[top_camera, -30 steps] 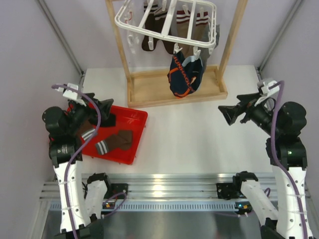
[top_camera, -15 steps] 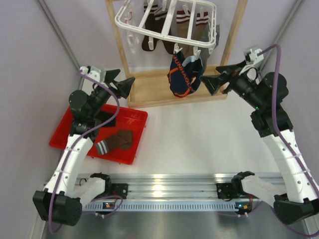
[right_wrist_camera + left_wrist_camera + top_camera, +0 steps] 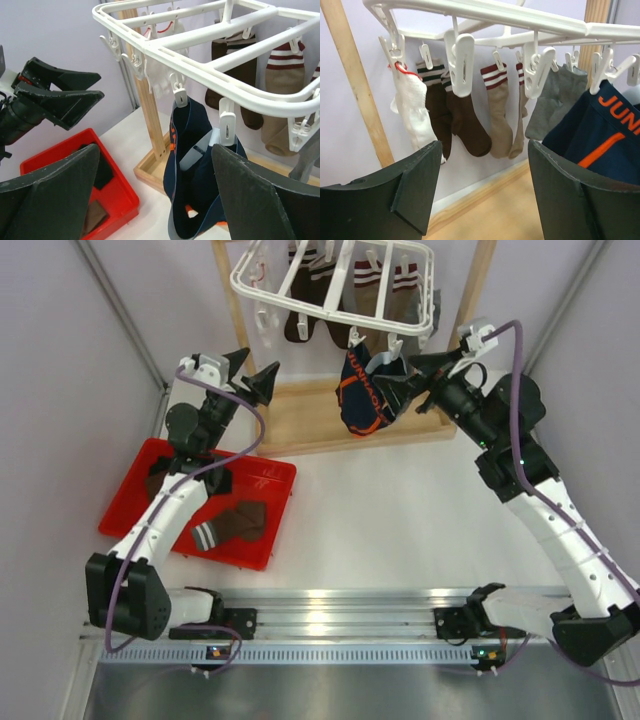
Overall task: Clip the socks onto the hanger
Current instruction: Open the clamp at the hanger.
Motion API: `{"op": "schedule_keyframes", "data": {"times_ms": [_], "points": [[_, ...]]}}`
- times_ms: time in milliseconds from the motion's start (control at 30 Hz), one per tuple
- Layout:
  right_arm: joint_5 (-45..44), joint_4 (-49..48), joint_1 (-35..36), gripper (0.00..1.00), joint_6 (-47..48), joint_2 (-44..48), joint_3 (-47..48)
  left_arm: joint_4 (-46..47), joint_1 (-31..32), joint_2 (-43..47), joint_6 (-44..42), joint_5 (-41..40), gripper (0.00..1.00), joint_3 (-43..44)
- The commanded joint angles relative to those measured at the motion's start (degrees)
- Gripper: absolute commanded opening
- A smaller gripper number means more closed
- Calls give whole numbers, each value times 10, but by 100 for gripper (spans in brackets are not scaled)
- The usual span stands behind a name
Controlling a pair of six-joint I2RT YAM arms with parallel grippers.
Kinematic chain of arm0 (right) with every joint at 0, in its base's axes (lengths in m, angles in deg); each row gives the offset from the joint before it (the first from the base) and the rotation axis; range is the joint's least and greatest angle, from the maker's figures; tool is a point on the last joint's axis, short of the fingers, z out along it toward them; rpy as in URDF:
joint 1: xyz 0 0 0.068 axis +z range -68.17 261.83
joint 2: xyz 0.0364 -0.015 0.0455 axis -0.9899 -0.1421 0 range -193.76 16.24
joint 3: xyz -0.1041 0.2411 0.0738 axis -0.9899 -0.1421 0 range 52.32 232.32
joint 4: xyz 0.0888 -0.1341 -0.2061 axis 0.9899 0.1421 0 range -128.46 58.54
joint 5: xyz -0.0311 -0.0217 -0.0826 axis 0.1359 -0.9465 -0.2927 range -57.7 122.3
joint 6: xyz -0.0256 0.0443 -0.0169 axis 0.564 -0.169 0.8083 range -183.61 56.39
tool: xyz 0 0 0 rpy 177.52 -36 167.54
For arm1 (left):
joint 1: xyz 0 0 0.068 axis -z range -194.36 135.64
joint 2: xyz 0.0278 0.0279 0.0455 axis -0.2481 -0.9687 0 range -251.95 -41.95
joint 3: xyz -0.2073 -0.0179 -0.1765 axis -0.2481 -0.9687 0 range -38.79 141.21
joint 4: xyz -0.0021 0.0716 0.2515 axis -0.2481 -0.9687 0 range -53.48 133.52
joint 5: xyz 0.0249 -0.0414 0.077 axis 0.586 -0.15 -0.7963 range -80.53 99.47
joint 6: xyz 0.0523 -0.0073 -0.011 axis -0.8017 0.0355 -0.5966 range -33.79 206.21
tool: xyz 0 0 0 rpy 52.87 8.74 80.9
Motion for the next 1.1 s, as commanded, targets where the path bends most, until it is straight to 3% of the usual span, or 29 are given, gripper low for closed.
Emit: {"op": "schedule_keyframes", "data": {"times_ms": [0,767,1067], "points": [[-34,-62,20,93,-5,-24,37,99,3,-20,14,-10,74,40],[-47,-139,124,86,-63,-149,127,110,10,-123,21,17,55,152],[-78,-146,151,83,-62,-187,161,112,10,-124,7,-4,56,153]]}}
